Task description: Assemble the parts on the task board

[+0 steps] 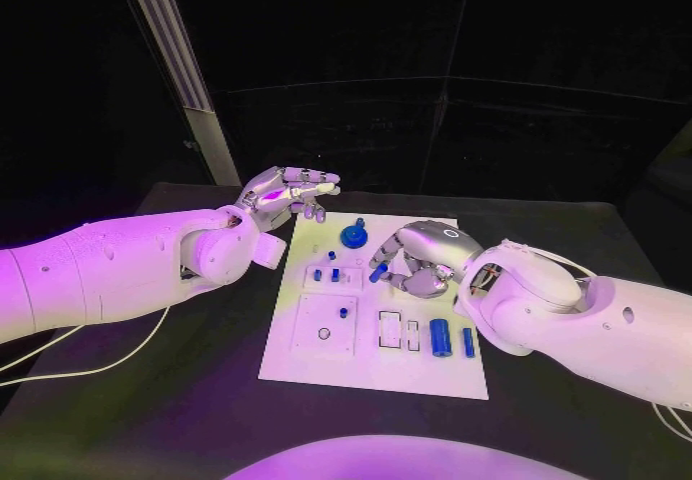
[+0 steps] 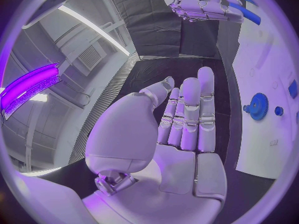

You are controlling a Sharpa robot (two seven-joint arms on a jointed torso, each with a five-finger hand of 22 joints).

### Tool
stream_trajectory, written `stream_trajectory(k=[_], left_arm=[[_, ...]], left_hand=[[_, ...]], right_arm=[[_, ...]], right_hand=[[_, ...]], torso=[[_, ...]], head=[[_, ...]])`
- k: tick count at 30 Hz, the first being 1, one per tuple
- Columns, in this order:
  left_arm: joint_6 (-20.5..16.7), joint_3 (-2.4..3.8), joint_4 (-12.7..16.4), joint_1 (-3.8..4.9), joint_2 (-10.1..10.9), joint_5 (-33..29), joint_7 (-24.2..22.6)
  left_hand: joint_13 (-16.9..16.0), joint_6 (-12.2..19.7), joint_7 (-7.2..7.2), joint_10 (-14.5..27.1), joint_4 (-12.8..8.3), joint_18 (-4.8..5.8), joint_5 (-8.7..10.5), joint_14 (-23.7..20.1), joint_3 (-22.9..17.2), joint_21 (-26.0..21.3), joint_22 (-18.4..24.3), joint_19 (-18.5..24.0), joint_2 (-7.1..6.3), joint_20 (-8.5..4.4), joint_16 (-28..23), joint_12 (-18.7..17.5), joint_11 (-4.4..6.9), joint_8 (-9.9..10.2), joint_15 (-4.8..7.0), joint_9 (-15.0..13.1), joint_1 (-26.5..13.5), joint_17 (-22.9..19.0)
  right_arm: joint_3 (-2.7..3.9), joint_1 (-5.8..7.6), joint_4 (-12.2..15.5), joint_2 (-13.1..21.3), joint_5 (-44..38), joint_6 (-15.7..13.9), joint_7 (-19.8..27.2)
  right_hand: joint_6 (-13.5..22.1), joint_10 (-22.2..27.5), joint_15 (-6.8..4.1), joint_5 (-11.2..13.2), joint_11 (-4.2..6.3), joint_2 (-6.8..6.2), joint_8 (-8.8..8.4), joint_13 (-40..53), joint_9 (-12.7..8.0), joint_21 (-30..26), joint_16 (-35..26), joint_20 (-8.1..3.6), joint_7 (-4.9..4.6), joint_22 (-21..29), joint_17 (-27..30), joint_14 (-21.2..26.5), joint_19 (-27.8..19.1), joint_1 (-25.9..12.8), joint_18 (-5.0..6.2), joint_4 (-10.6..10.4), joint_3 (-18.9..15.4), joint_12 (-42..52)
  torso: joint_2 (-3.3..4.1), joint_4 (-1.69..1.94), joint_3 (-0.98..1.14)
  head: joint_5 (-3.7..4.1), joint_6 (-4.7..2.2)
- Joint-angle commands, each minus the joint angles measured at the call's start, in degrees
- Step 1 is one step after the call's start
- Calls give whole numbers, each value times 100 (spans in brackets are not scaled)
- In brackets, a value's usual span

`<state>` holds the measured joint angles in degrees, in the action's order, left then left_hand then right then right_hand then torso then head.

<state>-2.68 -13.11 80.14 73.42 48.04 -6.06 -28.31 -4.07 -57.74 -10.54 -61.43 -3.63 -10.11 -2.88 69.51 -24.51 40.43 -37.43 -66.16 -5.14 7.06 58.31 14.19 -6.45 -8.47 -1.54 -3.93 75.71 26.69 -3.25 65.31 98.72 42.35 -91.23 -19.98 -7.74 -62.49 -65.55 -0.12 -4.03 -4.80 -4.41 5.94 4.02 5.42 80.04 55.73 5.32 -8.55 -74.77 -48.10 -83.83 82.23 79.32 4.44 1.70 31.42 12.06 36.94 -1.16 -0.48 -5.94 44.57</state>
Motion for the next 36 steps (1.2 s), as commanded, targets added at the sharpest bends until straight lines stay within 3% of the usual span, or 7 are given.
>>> stream_trajectory(k=[1, 8, 13, 21, 31, 36], left_arm=[[87, 5, -2, 8, -16, -16, -30], [83, 6, 16, 10, -21, -16, -36], [73, 6, 23, 11, -24, -16, -33], [77, 7, 30, 13, -39, -16, -32], [88, 7, 17, 14, -60, -16, -10], [91, 7, 8, 14, -71, -16, 2]], left_hand=[[9, 39, -12, 39, 2, -39, -21, -49, 33, -29, 9, 2, 57, 12, -17, 29, 0, -38, 10, 4, -14, -9], [9, 39, -12, 39, 2, -39, -21, -49, 33, -29, 9, 2, 57, 12, -17, 29, 0, -38, 10, 4, -14, -9], [9, 39, -12, 39, 2, -39, -21, -49, 33, -29, 9, 2, 57, 12, -17, 29, 0, -38, 10, 4, -14, -9], [9, 39, -12, 39, 2, -39, -21, -49, 33, -29, 9, 2, 57, 12, -17, 29, 0, -38, 10, 4, -14, -9], [10, 48, -15, 50, 1, -39, -20, -51, 40, -35, 13, 1, 59, 12, -15, 30, -3, -36, 8, 6, -14, -13], [10, 48, -15, 50, 1, -39, -20, -51, 40, -35, 13, 1, 59, 12, -15, 30, -3, -36, 8, 6, -14, -13]], right_arm=[[3, 7, -59, -234, 120, -79, 253], [-29, -97, -276, -714, 112, 118, 431], [-166, -186, -433, -953, 77, 248, 508], [-264, -284, -660, -1183, -60, 538, 526], [-296, -328, -760, -1300, -286, 806, 395], [-299, -344, -786, -1340, -378, 877, 310]], right_hand=[[1, -15, -36, -39, 24, -7, 8, -4, 8, 10, -28, 12, -11, -1, 4, 7, 20, -70, -93, -26, -58, -36], [4, -14, -37, -60, 25, -10, 7, -4, 8, 18, -9, 12, -9, -13, -16, 3, 26, -72, -96, -27, -73, -39], [8, -12, -37, -67, 24, -9, 5, -3, 8, 23, 4, 12, -11, -21, -30, -1, 29, -79, -97, -32, -85, -41], [15, -5, -37, -73, 24, -7, 1, -4, 7, 26, 26, 12, -11, -26, -53, -7, 32, -73, -98, -28, -92, -47], [20, -3, -38, -79, 23, -8, -1, -4, 6, 41, 43, 12, -12, -48, -68, -12, 43, -70, -103, -24, -102, -50], [20, -4, -37, -80, 23, -9, -1, -3, 7, 54, 61, 12, -13, -68, -89, -17, 53, -72, -108, -24, -108, -49]], torso=[[7, 19, -7], [17, 15, -15], [11, 9, -8], [-1, 4, -4], [5, 9, -4], [3, -3, -3]], head=[[-44, 20], [-146, 88], [-224, 128], [-272, 168], [-196, 163], [-202, 172]])
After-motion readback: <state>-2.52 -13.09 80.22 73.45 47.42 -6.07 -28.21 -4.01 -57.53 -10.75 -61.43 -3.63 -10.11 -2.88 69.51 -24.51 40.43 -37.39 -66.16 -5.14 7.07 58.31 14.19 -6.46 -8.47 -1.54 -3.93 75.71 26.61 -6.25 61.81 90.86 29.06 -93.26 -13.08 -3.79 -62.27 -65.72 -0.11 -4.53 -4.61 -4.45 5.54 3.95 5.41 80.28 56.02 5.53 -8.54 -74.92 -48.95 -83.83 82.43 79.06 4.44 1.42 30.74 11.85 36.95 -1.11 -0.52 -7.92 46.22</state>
